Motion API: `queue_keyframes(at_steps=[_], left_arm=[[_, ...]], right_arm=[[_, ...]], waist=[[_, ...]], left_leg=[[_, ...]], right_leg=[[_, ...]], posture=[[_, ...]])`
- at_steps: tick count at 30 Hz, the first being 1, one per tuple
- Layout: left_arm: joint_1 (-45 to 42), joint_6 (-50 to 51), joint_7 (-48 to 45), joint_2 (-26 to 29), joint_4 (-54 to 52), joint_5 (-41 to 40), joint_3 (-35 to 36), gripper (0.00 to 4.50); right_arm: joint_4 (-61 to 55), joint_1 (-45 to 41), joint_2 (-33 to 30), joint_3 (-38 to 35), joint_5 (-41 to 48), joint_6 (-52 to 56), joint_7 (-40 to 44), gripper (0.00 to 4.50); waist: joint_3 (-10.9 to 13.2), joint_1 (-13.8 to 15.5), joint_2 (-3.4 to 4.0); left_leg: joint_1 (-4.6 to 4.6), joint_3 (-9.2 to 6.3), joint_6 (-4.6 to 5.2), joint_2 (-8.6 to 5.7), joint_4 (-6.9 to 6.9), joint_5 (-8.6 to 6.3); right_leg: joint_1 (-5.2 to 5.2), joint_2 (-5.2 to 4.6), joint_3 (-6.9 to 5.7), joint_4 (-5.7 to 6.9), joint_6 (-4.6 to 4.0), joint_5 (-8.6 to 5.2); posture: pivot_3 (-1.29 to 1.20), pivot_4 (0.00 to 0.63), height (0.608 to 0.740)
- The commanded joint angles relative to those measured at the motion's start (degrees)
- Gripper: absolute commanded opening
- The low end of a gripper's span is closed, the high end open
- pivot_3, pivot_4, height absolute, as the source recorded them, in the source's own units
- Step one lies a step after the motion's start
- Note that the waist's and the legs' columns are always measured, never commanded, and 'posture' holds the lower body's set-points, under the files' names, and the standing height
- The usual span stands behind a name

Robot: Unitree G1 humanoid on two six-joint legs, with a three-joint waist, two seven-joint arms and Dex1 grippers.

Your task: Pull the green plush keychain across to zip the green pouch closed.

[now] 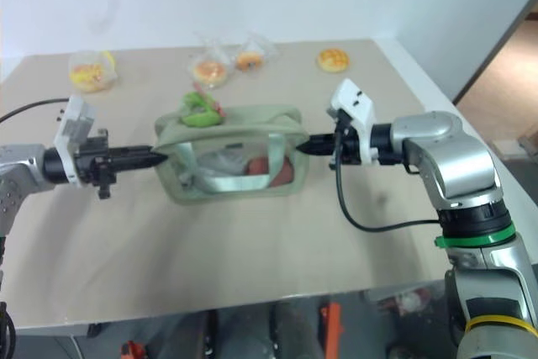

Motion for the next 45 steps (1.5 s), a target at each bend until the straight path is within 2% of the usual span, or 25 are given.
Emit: queue_keyframes(at_steps=[1,5,8,9,16,20,23,27,34,41,45], left_arm=[[-1.13,0.31,0.3,0.48,-0.56,-0.83,1.42,0.06],[-0.46,0.2,1.43,0.86,-0.84,0.82,0.18,0.06],[0.17,0.26,1.35,0.74,-0.72,0.32,0.85,0.06],[0.25,0.18,1.34,0.71,-0.74,0.38,0.83,0.0],[0.22,-0.25,1.57,0.38,-0.45,0.64,0.69,0.0],[0.04,-0.32,1.74,0.17,-0.35,0.77,0.43,0.0],[-0.12,-0.51,1.73,0.05,-0.15,0.87,0.26,0.0],[-0.85,-1.14,1.58,-0.39,0.66,1.2,-0.33,0.0],[-1.57,-1.53,1.87,-1.43,0.61,1.51,-0.78,0.0],[0.82,-1.34,2.53,-1.89,-1.61,1.09,0.22,0.0],[2.23,-1.31,3.35,-2.2,-2.87,0.7,0.91,0.0]], right_arm=[[-1.94,-0.57,-0.42,-1.72,0.51,-0.26,-0.18,0.0],[-1.9,-0.72,-0.49,-1.57,0.41,-0.56,-0.09,0.0],[-2.86,-0.86,-0.05,-4.08,3.55,-0.24,1.12,0.0],[-3.57,-0.69,-0.35,-4.88,4.79,-0.39,2.23,0.73],[-7.8,0.0,-1.74,-11.11,13.31,1.55,5.51,3.09],[-5.66,-6.04,0.81,-19.23,22.74,4.61,2.21,4.38],[-1.19,-12.31,3.78,-17.54,20.01,4.79,-4.38,4.38],[2.62,-18.01,7.79,-7.14,11.64,3.27,-7.71,4.38],[11.15,-24.75,13.84,5.14,2.56,-3.11,-2.37,4.38],[24.7,-32.32,17.96,7.91,-3.11,-8.81,3.34,4.38],[28.44,-34.26,20.72,9.39,-5.52,-11.23,6.02,4.38]], waist=[[0.0,0.0,0.0],[0.0,0.01,0.0],[0.0,0.02,0.0],[0.0,0.03,0.0],[0.0,0.08,0.0],[0.0,0.0,0.0],[0.0,-0.08,0.0],[-0.04,-0.07,-0.05],[-0.03,0.07,-0.05],[-0.04,0.32,-0.05],[-0.04,0.2,-0.05]], left_leg=[[0.0,0.0,0.0,0.0,0.0,0.0],[0.0,0.0,0.0,0.0,0.0,0.0],[0.0,0.0,0.0,0.0,0.0,0.0],[0.0,0.0,0.0,0.0,0.0,0.0],[-0.01,0.0,0.01,-0.01,-0.01,-0.01],[-0.01,0.0,0.02,-0.01,0.0,-0.01],[0.09,0.01,0.02,0.0,0.0,-0.01],[0.17,-0.05,0.04,0.0,0.0,0.0],[-0.03,-0.04,0.11,-0.01,-0.02,0.02],[-0.06,-0.04,0.16,-0.01,-0.02,-0.03],[-0.01,-0.05,0.16,0.0,-0.05,-0.03]], right_leg=[[0.0,0.0,0.0,0.0,0.0,0.0],[0.0,0.0,0.0,0.0,0.0,0.0],[0.0,-0.01,0.0,0.0,0.0,0.0],[0.0,-0.01,0.0,0.0,0.01,0.0],[0.01,-0.02,-0.02,-0.01,0.11,0.06],[0.01,-0.02,0.0,0.0,0.05,0.03],[0.03,0.04,0.05,0.0,0.02,0.11],[0.04,0.08,0.07,0.0,-0.13,0.13],[-0.07,0.09,0.12,-0.01,0.1,0.24],[-0.06,0.06,0.05,-0.03,0.15,0.2],[-0.07,0.1,0.06,-0.01,0.12,0.21]], posture=[[0.0,0.15,0.74],[0.0,0.15,0.74],[0.0,0.15,0.74],[0.0,0.15,0.74],[0.0,0.15,0.74],[0.0,0.15,0.74],[0.0,0.15,0.74],[0.0,0.15,0.74],[0.0,0.15,0.74],[0.0,0.15,0.74],[0.0,0.15,0.74]])
